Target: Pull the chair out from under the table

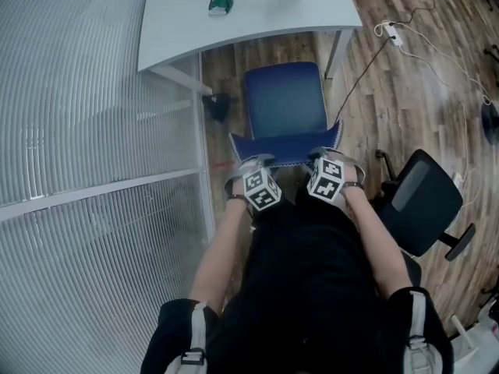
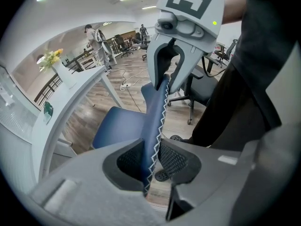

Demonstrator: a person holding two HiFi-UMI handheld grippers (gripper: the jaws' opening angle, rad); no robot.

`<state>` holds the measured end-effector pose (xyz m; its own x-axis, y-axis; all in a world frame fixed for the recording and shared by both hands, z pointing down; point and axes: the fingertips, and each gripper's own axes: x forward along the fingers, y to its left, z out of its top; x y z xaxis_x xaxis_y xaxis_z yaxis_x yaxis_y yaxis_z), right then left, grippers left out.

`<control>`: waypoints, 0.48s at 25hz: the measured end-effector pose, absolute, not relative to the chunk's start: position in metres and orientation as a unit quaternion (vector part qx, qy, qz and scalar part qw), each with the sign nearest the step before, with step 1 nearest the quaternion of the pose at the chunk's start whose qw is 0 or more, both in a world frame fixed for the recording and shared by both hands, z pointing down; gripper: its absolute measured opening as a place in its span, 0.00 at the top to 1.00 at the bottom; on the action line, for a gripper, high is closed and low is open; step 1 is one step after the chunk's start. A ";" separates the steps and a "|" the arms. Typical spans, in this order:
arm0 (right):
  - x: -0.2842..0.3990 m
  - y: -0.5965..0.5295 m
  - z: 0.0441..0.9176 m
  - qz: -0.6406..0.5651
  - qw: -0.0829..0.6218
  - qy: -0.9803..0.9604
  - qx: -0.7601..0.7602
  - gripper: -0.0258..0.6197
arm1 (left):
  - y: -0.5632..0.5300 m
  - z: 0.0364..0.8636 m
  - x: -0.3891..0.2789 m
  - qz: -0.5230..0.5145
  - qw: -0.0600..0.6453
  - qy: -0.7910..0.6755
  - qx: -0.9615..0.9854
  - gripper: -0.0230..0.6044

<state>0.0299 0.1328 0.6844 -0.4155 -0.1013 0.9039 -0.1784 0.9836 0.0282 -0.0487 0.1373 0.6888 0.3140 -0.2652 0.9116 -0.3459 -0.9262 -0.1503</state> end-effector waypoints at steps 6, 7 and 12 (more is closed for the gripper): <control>0.032 0.146 0.678 0.039 0.531 -0.842 0.086 0.80 | 0.152 0.685 -0.047 0.549 0.035 -0.177 0.816 0.80; 0.032 0.147 0.678 0.041 0.531 -0.842 0.088 0.80 | 0.151 0.684 -0.047 0.550 0.035 -0.175 0.816 0.80; 0.034 0.155 0.678 0.049 0.531 -0.841 0.093 0.80 | 0.158 0.683 -0.045 0.550 0.044 -0.163 0.818 0.80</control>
